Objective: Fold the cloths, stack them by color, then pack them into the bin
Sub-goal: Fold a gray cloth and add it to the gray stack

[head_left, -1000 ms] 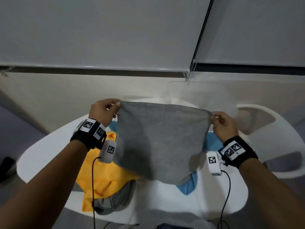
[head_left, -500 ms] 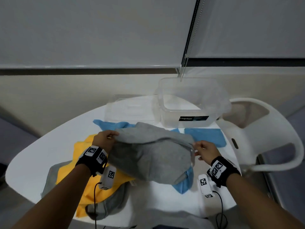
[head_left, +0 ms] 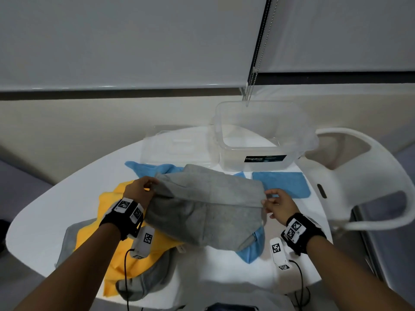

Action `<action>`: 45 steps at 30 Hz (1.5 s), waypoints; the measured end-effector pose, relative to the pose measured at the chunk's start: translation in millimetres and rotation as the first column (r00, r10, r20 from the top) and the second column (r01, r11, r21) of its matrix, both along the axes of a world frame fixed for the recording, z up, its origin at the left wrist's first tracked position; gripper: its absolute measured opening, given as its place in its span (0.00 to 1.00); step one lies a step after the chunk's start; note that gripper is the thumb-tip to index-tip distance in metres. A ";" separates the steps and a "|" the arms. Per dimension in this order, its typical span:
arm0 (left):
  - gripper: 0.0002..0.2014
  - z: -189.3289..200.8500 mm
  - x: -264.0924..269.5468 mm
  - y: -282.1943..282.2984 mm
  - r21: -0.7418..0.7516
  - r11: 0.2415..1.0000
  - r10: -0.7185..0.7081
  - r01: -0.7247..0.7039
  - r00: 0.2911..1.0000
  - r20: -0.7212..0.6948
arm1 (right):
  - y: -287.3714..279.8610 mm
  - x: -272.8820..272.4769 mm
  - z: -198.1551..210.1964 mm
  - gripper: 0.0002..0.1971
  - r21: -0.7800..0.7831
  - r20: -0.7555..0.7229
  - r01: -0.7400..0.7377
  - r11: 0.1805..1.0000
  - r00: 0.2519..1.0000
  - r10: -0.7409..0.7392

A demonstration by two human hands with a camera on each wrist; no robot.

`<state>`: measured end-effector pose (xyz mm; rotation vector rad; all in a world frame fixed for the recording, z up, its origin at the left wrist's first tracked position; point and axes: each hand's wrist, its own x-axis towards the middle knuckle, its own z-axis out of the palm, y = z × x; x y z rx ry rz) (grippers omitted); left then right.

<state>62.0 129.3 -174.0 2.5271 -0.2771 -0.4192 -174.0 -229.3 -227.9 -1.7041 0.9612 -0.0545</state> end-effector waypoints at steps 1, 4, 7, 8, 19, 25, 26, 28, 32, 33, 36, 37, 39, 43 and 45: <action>0.12 0.6 -1.9 0.6 0.020 1.000 -0.011 0.012 1.000 -0.002 | 2.0 -2.7 0.0 0.17 0.015 -0.044 -0.023 1.000 0.999 0.024; 0.15 4.2 -10.3 4.9 0.047 0.999 0.017 -0.017 1.000 0.008 | 8.0 -10.9 -0.4 0.22 0.070 -0.157 -0.085 0.994 0.983 0.095; 0.18 3.3 -18.9 13.7 0.138 0.990 0.040 -0.018 0.987 -0.155 | 14.1 -18.9 -3.9 0.18 0.158 -0.240 -0.150 0.976 0.953 0.185; 0.19 2.6 -21.7 16.4 0.195 0.980 0.010 0.034 0.976 -0.218 | 16.2 -20.9 -4.1 0.16 0.183 -0.260 -0.186 0.965 0.938 0.230; 0.21 4.9 -46.2 38.3 0.073 0.997 -0.012 0.037 0.949 -0.314 | 30.3 -26.1 0.7 0.06 0.221 -0.065 -0.021 0.975 0.997 0.036; 0.10 12.2 -66.6 34.5 -0.047 0.986 -0.165 0.158 0.942 -0.292 | 25.3 -38.9 7.1 0.08 0.037 -0.057 0.045 0.998 0.997 -0.043; 0.10 12.0 -70.0 32.3 -0.046 0.982 -0.189 0.184 0.937 -0.293 | 23.9 -41.4 7.8 0.08 0.024 -0.040 0.066 0.998 0.997 -0.065; 0.10 10.0 -76.4 27.3 -0.010 0.975 -0.217 0.224 0.932 -0.290 | 21.8 -46.3 9.3 0.08 0.048 -0.010 0.103 0.994 0.995 -0.102; 0.08 7.4 -87.6 16.4 0.016 0.974 -0.220 0.228 0.953 -0.209 | 13.9 -55.7 9.7 0.09 0.133 -0.028 0.069 0.989 0.997 -0.066; 0.08 7.6 -91.3 13.8 0.011 0.977 -0.209 0.215 0.959 -0.192 | 11.6 -58.2 11.2 0.10 0.158 -0.029 0.044 0.987 0.999 -0.040; 0.10 6.2 -102.7 3.8 0.012 0.985 -0.170 0.174 0.973 -0.156 | 2.8 -66.0 20.0 0.16 0.199 -0.035 -0.059 0.978 0.997 0.067; 0.10 5.0 -104.7 4.7 0.015 0.986 -0.160 0.164 0.976 -0.150 | 3.8 -66.6 22.0 0.16 0.205 -0.036 -0.096 0.974 0.994 0.105; 0.10 2.1 -110.9 1.3 0.001 0.988 -0.150 0.152 0.979 -0.138 | -0.2 -69.1 22.6 0.16 0.210 -0.028 -0.142 0.967 0.988 0.151; 0.07 -8.9 -132.3 -8.0 -0.020 0.991 -0.135 0.134 0.985 -0.106 | -16.6 -74.4 15.9 0.14 0.193 -0.010 -0.197 0.961 0.979 0.203; 0.11 -17.6 -141.6 -8.6 0.013 0.991 -0.127 0.130 0.986 -0.112 | -27.6 -76.9 10.8 0.17 0.191 -0.036 -0.203 0.960 0.976 0.214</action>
